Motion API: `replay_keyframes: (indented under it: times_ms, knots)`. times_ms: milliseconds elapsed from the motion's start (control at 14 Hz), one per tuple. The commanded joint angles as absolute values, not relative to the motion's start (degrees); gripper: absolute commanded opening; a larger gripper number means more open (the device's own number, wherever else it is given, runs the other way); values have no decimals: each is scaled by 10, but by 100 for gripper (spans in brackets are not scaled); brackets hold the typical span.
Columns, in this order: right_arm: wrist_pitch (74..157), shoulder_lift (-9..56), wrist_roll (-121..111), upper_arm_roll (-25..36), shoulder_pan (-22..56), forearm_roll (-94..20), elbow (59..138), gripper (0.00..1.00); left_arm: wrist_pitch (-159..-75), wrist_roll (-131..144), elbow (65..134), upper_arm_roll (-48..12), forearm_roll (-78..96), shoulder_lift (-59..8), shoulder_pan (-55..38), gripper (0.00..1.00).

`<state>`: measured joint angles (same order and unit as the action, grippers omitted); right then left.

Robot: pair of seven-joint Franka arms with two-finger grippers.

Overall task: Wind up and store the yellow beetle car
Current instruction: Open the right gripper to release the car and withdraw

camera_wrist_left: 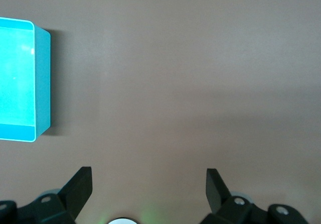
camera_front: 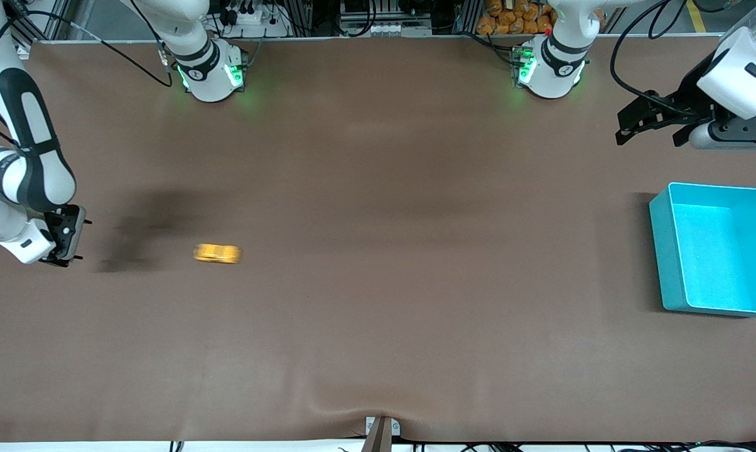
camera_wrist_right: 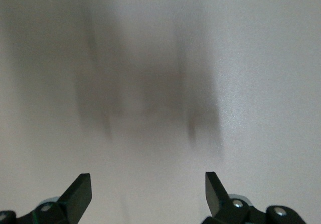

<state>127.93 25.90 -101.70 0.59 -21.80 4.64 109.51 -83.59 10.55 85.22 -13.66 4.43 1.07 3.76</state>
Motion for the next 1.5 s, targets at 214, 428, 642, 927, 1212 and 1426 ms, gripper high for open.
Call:
replay_keyframes:
  times_ms: [214,428,642,927,1212,1426]
  knots:
    - [1146,253,-1018,-8,-210,13,971,100,-835,110,847,-137,55,13,40,100]
    - [1102,251,-977,-19,-205,13,916,100,-836,110,847,-137,57,13,40,100]
    - [1057,252,-941,-22,-193,13,867,100,-835,110,847,-137,55,13,40,100]
    - [1057,234,-899,-39,-187,13,853,100,-836,110,847,-137,55,13,40,100]
    - [1046,211,-829,-44,-165,13,843,100,-836,109,847,-136,55,12,40,100]
    - [1033,193,-782,-44,-143,13,842,100,-837,109,850,-131,45,-8,48,100]
